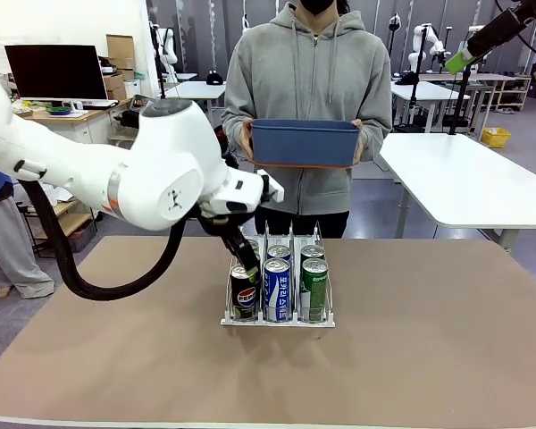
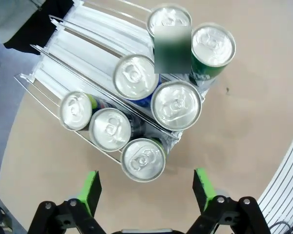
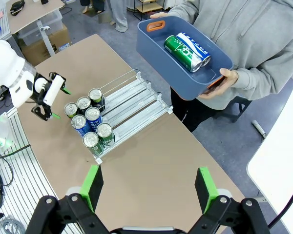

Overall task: Fill the beverage cans into the dispenser.
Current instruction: Pick up the Ionic drink handed by the human.

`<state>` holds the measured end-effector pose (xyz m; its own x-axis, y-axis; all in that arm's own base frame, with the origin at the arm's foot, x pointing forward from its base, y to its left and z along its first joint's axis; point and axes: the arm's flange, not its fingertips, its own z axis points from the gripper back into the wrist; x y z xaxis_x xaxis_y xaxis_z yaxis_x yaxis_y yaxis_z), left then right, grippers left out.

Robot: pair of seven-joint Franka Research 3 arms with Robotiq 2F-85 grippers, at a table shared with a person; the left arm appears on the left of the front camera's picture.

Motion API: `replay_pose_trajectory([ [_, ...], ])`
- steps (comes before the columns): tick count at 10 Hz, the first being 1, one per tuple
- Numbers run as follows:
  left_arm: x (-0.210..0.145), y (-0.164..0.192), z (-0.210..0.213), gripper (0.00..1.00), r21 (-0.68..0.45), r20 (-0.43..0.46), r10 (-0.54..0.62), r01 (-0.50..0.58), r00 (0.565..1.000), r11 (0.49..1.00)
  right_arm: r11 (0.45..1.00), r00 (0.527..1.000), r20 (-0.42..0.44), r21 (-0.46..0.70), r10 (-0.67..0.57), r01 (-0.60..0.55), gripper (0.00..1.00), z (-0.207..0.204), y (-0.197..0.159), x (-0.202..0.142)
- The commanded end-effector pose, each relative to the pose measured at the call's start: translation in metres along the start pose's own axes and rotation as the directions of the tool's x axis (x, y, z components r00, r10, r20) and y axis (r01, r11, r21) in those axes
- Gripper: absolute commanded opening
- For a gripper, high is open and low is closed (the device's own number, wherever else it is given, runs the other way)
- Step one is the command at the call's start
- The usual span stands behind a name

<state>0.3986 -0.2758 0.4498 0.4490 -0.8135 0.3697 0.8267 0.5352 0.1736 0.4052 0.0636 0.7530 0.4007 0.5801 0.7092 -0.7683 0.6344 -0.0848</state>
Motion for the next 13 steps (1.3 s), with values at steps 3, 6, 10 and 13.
replay_pose_trajectory([
  [3, -0.017, 0.057, 0.1, 1.0, -0.129, 0.078, -0.017, 0.027, 0.997, 0.991, 1.0, 1.0, -0.002, 0.003, 0.001, -0.001, 1.0, 0.0, 0.001, 0.0],
  [6, -0.034, 0.071, 0.206, 1.0, -0.096, 0.305, -0.051, 0.084, 0.951, 0.992, 1.0, 1.0, -0.002, 0.003, 0.001, -0.001, 1.0, 0.0, 0.001, 0.0],
  [10, -0.044, 0.073, 0.319, 1.0, -0.023, 0.349, -0.064, 0.077, 0.935, 0.997, 1.0, 1.0, -0.002, 0.003, 0.001, -0.001, 1.0, 0.0, 0.001, 0.0],
  [13, -0.038, 0.072, 0.345, 1.0, 0.018, 0.335, -0.06, 0.057, 0.94, 0.998, 1.0, 1.0, -0.002, 0.003, 0.001, -0.001, 1.0, 0.0, 0.001, 0.0],
])
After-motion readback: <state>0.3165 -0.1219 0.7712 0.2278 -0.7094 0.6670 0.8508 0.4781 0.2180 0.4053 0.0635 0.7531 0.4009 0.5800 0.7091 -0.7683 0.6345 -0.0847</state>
